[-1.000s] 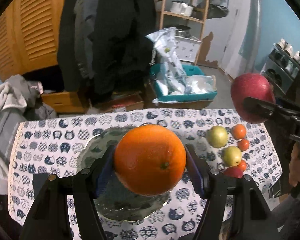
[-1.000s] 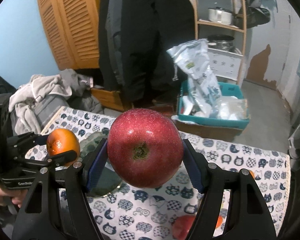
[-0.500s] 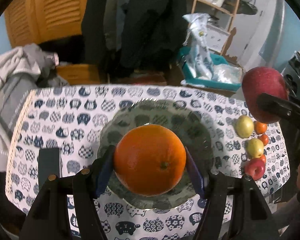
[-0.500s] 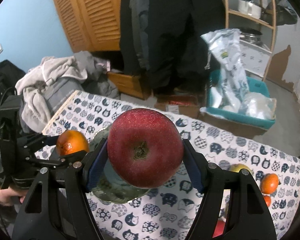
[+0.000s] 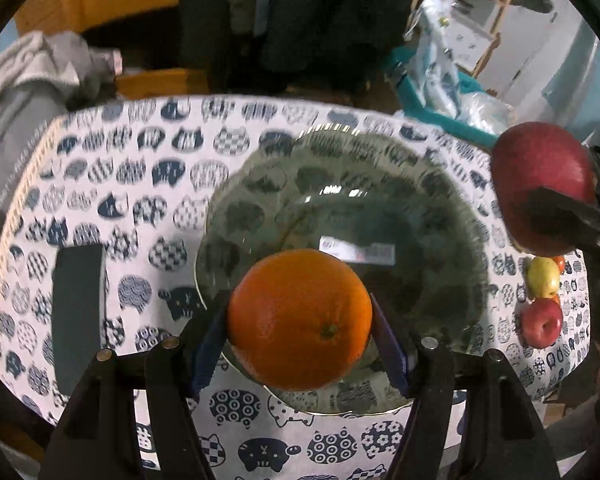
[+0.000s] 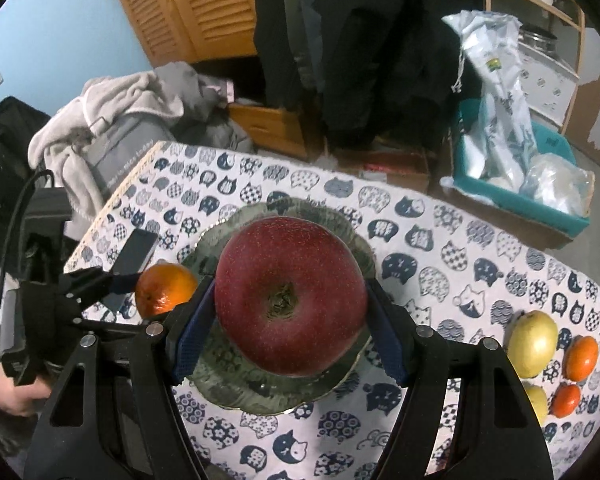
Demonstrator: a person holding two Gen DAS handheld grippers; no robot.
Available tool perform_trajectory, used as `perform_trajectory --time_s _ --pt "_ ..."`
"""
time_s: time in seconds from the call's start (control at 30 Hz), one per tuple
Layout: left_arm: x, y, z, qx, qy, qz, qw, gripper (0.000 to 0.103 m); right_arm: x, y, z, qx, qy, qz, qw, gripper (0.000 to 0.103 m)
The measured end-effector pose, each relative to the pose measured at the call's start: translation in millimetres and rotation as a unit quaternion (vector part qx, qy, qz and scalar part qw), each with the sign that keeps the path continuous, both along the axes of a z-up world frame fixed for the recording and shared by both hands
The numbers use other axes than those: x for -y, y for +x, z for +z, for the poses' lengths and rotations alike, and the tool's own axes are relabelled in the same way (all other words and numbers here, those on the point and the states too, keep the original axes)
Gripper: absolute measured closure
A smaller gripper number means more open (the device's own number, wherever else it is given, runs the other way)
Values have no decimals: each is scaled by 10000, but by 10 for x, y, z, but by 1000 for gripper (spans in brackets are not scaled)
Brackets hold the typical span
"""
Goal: Organize fruits
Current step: 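Open left gripper to drop the orange into the bowl while right gripper releases the apple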
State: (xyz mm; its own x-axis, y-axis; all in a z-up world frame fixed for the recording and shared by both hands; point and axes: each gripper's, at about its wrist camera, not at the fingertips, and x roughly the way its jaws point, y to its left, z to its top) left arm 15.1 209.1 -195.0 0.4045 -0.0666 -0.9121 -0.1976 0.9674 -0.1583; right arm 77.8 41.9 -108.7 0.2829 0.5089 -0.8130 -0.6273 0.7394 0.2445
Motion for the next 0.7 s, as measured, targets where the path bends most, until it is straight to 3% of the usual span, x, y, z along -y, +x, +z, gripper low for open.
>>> perform_trajectory --time_s 0.4,0.7 --pt "-25 11 -401 -487 77 -108 9987 34 -126 -44 -388 -215 -318 197 9991 31" --pt "46 7 -309 -376 126 -264 9989 34 -187 -29 -584 -355 -516 244 9977 31"
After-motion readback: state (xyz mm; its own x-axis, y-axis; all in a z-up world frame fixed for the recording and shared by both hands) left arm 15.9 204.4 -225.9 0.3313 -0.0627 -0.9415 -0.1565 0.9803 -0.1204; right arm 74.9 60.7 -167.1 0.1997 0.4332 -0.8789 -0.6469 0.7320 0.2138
